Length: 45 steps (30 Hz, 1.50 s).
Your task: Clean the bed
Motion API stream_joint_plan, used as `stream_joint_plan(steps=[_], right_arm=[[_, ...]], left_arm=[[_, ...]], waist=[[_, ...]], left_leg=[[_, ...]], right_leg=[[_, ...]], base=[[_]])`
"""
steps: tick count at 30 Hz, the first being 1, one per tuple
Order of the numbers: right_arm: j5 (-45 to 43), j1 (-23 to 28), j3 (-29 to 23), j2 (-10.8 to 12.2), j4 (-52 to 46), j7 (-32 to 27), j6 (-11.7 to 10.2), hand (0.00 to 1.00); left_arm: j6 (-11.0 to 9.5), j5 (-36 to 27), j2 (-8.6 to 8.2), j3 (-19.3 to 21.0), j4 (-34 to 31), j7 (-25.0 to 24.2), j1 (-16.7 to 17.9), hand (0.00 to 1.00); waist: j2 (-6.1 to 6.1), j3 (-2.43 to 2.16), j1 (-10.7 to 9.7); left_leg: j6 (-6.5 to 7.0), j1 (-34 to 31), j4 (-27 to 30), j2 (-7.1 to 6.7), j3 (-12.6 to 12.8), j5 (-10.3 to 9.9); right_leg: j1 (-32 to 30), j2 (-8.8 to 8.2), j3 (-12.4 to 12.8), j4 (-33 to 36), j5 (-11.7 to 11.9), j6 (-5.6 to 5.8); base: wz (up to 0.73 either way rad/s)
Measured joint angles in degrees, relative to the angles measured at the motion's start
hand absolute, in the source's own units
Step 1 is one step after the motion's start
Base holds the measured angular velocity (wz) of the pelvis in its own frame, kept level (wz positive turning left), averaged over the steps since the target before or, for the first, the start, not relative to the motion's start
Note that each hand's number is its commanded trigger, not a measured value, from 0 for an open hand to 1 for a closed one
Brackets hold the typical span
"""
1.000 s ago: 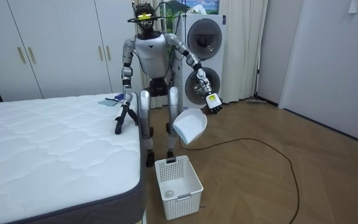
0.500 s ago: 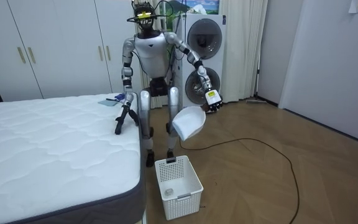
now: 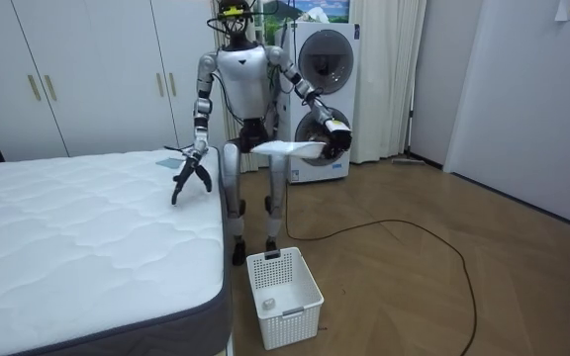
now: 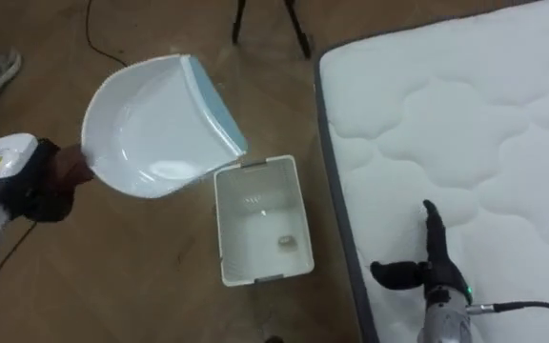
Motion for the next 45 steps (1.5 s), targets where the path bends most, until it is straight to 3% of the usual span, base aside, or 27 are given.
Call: stream_joint_plan(steps=[3, 5, 6, 7, 8, 9, 10, 11, 12, 14, 15, 16, 17, 19, 20, 22, 23, 24, 27, 31, 33, 35, 36, 39, 41, 43, 45], right_arm=[[-0.21, 3.4, -2.91, 0.03, -2.85, 0.46, 0.4, 0.0], [-0.23, 5.71, -4.53, 0.75, -5.09, 1.04, 0.83, 0.0], [-0.24, 6.1, -4.63, 0.79, -5.66, 1.2, 0.85, 0.0], [-0.27, 6.51, -4.63, 0.91, -6.41, 1.66, 0.87, 0.0], [-0.34, 6.14, -4.63, 1.22, -7.18, 2.16, 1.35, 0.0], [-0.26, 5.84, -5.05, 1.95, -8.21, 2.46, 1.97, 0.0], [-0.18, 6.01, -5.59, 2.45, -8.52, 2.47, 2.14, 0.0], [-0.23, 6.15, -6.13, 2.79, -8.57, 2.39, 2.09, 0.0], [-0.33, 6.09, -6.25, 2.59, -8.57, 2.35, 1.98, 0.0], [-0.56, 5.44, -5.8, 2.49, -8.63, 2.43, 1.68, 0.0], [-0.68, 5.1, -5.39, 2.48, -8.64, 2.45, 1.39, 0.0], [-0.52, 4.23, -4.52, 2.48, -8.82, 2.55, 0.98, 0.0], [0.21, 3.89, -3.84, 2.42, -9.16, 3.05, 0.97, 0.0], [0.19, 3.87, -3.1, 2.46, -9.91, 3.9, 1.34, 0.0], [-0.32, 3.84, -2.62, 2.46, -10.64, 4.48, 1.4, 0.0], [-1.84, 3.65, -2.21, 2.47, -11.12, 5.4, 1.51, 0.0], [-3.25, 3.77, -2.2, 2.53, -11.08, 6.5, 1.82, 0.0], [-3.8, 4.03, -2.27, 2.52, -10.95, 7.43, 2.3, 0.0], [-3.88, 4.8, -2.58, 3.03, -10.59, 9.58, 3.3, 0.0], [-4.74, 4.72, -3.94, 3.69, -11.1, 11.51, 3.27, 0.0], [-6.99, 4.5, -4.83, 3.74, -11.06, 12.79, 3.27, 0.0], [-10.15, 4.01, -4.83, 3.89, -11.61, 14.81, 3.27, 0.0], [-11.67, 4.4, -4.82, 4.27, -12.8, 15.25, 3.27, 0.0], [-12.64, 5.56, -4.24, 4.92, -13.84, 16.93, 3.29, 0.0], [-13.57, 5.73, -4.2, 4.94, -13.85, 17.8, 3.3, 0.0], [-14.55, 6.0, -4.48, 4.95, -13.86, 17.96, 3.3, 0.0], [-14.65, 6.25, -4.89, 5.14, -13.86, 17.97, 3.3, 0.0]], left_arm=[[-0.15, -0.08, -2.04, 0.11, -4.92, 0.38, 3.27, 1.0], [-0.8, -0.53, -5.39, 2.5, -7.9, 0.55, 6.38, 1.0], [-1.15, -1.0, -6.13, 3.32, -8.45, 0.58, 6.99, 1.0], [-1.42, -1.56, -7.22, 4.36, -8.79, 1.23, 7.73, 1.0], [-1.44, -2.03, -7.66, 5.32, -9.09, 1.64, 8.06, 1.0], [-1.54, -2.12, -8.15, 6.52, -9.47, 1.63, 8.22, 1.0], [-1.53, -2.25, -8.49, 6.72, -9.45, 1.64, 8.39, 1.0], [-1.53, -3.5, -8.93, 6.71, -9.77, 1.65, 9.3, 1.0], [-1.5, -5.35, -9.41, 6.7, -10.0, 1.65, 9.92, 1.0], [-0.36, -8.21, -9.97, 6.86, -10.07, 1.76, 10.08, 1.0], [-0.05, -8.73, -10.11, 7.17, -10.17, 1.85, 10.05, 1.0], [0.1, -9.07, -10.68, 8.1, -10.56, 2.7, 10.02, 1.0], [0.13, -10.38, -11.27, 8.13, -10.61, 3.24, 9.93, 1.0], [0.26, -11.9, -12.55, 8.11, -10.63, 3.5, 10.01, 1.0], [0.36, -13.37, -12.65, 7.72, -10.63, 3.5, 9.93, 1.0], [0.37, -15.34, -12.78, 6.96, -10.6, 3.49, 9.4, 1.0], [0.39, -15.7, -13.58, 6.82, -10.6, 3.5, 8.86, 1.0], [0.45, -15.99, -14.66, 6.19, -10.59, 3.51, 8.51, 1.0], [0.41, -17.77, -17.03, 2.98, -10.14, 3.47, 8.87, 1.0], [0.41, -18.96, -17.93, -0.43, -9.05, 3.44, 10.52, 1.0], [0.41, -18.94, -18.69, -1.04, -8.48, 3.39, 11.62, 1.0], [0.41, -18.9, -19.11, -1.09, -7.0, 3.34, 14.01, 1.0], [0.41, -18.88, -19.08, -0.98, -6.71, 3.32, 15.58, 1.0], [0.41, -19.08, -19.28, -1.03, -6.15, 2.71, 17.6, 1.0], [0.38, -19.1, -19.36, -1.16, -6.15, 2.64, 17.67, 1.0], [0.34, -19.01, -19.78, -1.24, -6.12, 2.6, 17.68, 0.04], [-0.03, -18.9, -19.8, -1.27, -6.13, 2.59, 17.68, 0.0]], waist=[[-0.53, -0.2, -0.42], [-1.63, -0.56, 0.78], [-1.77, -0.51, 0.97], [-1.84, -0.71, 0.99], [-1.71, -0.84, 1.17], [-1.57, -0.77, 2.29], [-1.76, -0.76, 2.71], [-2.38, -0.91, 3.83], [-3.18, -0.99, 5.16], [-3.74, -0.95, 7.0], [-4.07, -0.8, 7.59], [-4.73, -0.25, 8.38], [-4.86, 0.11, 8.43], [-4.93, 0.05, 8.87], [-5.16, -0.1, 7.82], [-5.39, -0.01, 5.8], [-5.55, 0.06, 4.42], [-5.43, 0.04, 2.67], [-5.32, 0.03, 0.14], [-5.06, -0.08, -0.53], [-4.84, -0.09, 0.57], [-3.94, -0.49, 3.13], [-3.59, -0.42, 3.26], [-3.89, -0.5, 2.78], [-3.96, -0.53, 2.06], [-3.97, -0.54, 1.61], [-3.74, -0.59, 0.57]], left_leg=[[0.24, 2.42, -0.14, 0.7, 2.16, -0.87], [0.52, 5.21, -1.03, 1.74, 7.02, -1.61], [0.51, 5.72, -1.0, 1.9, 8.18, -1.87], [0.63, 6.11, -1.08, 2.71, 9.55, -2.06], [0.67, 5.92, -1.7, 4.59, 12.11, -2.05], [0.96, 5.67, -2.48, 6.99, 17.3, -2.16], [0.94, 6.56, -2.98, 7.48, 19.3, -2.14], [0.89, 8.82, -4.69, 7.63, 23.8, -1.98], [0.99, 10.93, -6.12, 7.55, 28.63, -2.05], [1.02, 13.13, -7.21, 7.48, 35.04, -2.09], [0.99, 13.34, -7.25, 7.44, 37.06, -2.09], [0.86, 13.2, -6.67, 7.49, 40.08, -2.06], [0.64, 12.06, -5.83, 7.71, 38.63, -1.73], [0.37, 10.41, -4.95, 7.63, 33.61, -1.23], [0.32, 9.58, -3.9, 7.73, 32.65, -1.22], [0.28, 8.76, -2.85, 8.25, 32.53, -1.25], [0.19, 8.46, -2.51, 8.63, 32.6, -1.24], [0.03, 8.42, -2.26, 9.14, 32.76, -1.18], [-0.47, 9.17, -1.11, 11.2, 33.39, -1.19], [-1.12, 9.48, 0.9, 13.61, 34.6, -0.94], [-2.19, 9.47, 1.13, 13.11, 28.36, -0.5], [-4.58, 9.91, 0.78, 10.59, 14.32, -0.68], [-5.48, 10.98, -0.01, 9.5, 9.16, -0.9], [-6.08, 14.22, -3.19, 8.35, 7.6, -0.66], [-6.19, 15.32, -4.2, 8.46, 8.16, -0.68], [-6.36, 16.6, -5.15, 8.43, 8.68, -0.67], [-6.65, 17.01, -5.82, 8.71, 9.26, -0.85]], right_leg=[[1.72, 0.6, 1.24, -0.56, 0.56, 0.24], [2.09, 1.95, 3.73, -0.68, 1.69, 0.19], [2.18, 2.56, 4.79, -1.0, 2.38, 0.14], [2.43, 3.59, 5.77, -2.96, 4.33, 0.18], [3.3, 4.76, 6.01, -6.82, 7.31, 0.31], [2.99, 4.65, 2.16, -4.33, 7.42, 0.64], [3.05, 3.79, -0.77, -0.06, 5.6, 0.57], [4.45, 0.78, -6.92, 8.12, 2.44, 0.6], [7.19, -2.51, -11.14, 13.73, 0.81, 0.89], [12.94, -6.89, -15.03, 14.18, 0.93, 1.49], [14.43, -8.26, -16.07, 13.84, 1.39, 1.79], [16.35, -10.43, -19.05, 11.04, 0.86, 3.11], [15.99, -10.91, -21.79, 7.57, -0.01, 4.0], [15.5, -9.85, -21.46, 3.15, -0.74, 4.81], [15.56, -9.42, -20.83, 0.12, -1.23, 5.11], [15.45, -8.73, -20.05, -3.31, -1.21, 5.05], [15.59, -8.17, -19.92, -5.28, -0.93, 5.36], [15.92, -7.52, -19.21, -6.49, -0.58, 5.14], [16.16, -5.53, -17.04, -7.79, 0.61, 4.1], [14.61, -3.99, -13.55, -7.57, 0.19, 2.92], [13.68, -2.72, -9.95, -7.52, 0.95, 2.24], [12.11, 0.08, -2.69, -7.49, 2.44, 1.43], [11.94, 1.11, 0.07, -7.55, 3.04, 1.16], [11.8, 2.79, 5.11, -7.59, 3.75, 0.9], [11.83, 3.43, 6.46, -7.62, 4.39, 0.71], [12.07, 3.95, 7.69, -7.63, 4.79, 0.06], [12.03, 4.23, 7.75, -7.73, 4.94, -0.4]], base=[[-0.47], [-1.17], [-1.38], [-1.37], [-1.7], [-1.49], [-1.57], [-1.77], [-1.9], [-1.75], [-1.87], [-1.74], [-1.71], [-1.64], [-1.46], [-1.06], [-0.98], [-0.62], [-0.43], [-0.5], [-1.05], [-1.7], [-1.41], [-0.87], [-0.57], [-0.39], [-0.24]])
